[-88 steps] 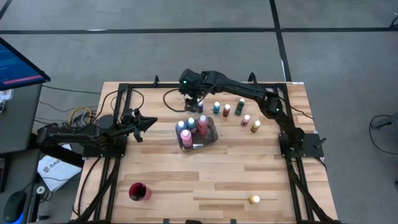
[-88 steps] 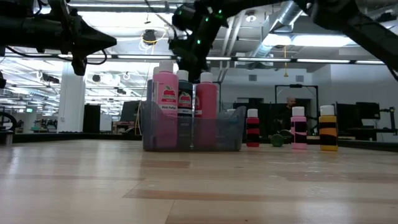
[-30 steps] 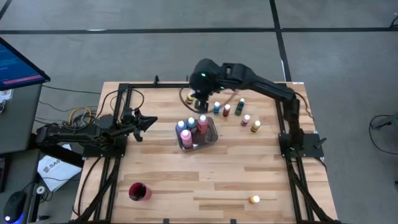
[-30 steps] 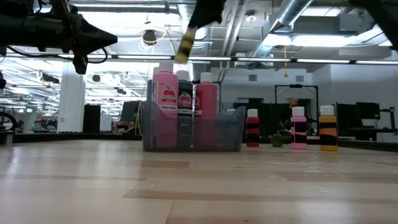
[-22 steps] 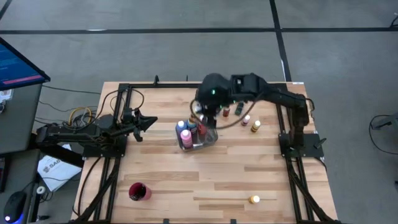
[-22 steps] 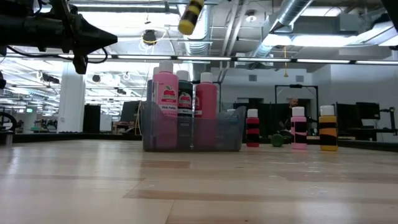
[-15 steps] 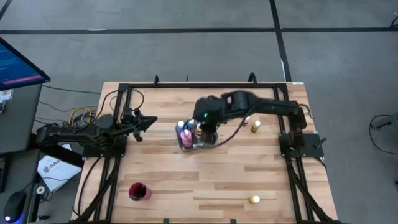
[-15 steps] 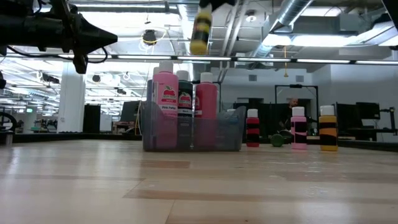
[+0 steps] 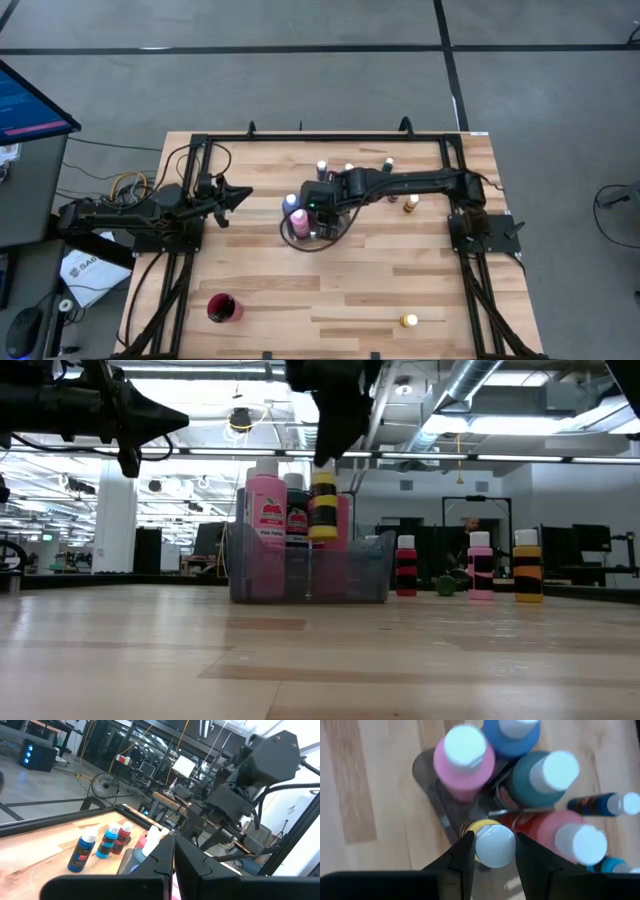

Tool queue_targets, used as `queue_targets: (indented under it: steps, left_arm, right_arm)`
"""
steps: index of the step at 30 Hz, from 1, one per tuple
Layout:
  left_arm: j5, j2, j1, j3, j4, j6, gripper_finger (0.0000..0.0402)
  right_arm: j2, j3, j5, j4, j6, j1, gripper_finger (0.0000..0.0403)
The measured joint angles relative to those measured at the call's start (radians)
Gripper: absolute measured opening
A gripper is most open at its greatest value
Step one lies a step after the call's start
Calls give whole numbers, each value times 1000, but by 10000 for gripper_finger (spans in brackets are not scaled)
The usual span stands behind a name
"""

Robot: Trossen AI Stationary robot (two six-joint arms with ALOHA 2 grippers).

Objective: Pick & Place Paint Supplies
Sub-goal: Put the small yellow paint bottle into the black bin

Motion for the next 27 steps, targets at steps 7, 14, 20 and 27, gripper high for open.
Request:
queue_targets:
  steps: [7,14,20,27]
  left_arm:
    - [0,0,0,0,4,-1,3]
    - [0,0,0,0,9,-1,3]
    - [0,0,0,0,11,-1,3]
    - [0,0,0,0,15,-1,3]
  right_arm:
    - [0,-57,-4,135,11,-7,112]
    - [0,-109,-7,213,23,-7,113]
    - [1,-145,-31,299,37,-5,113]
    - [1,-150,-31,292,37,0,113]
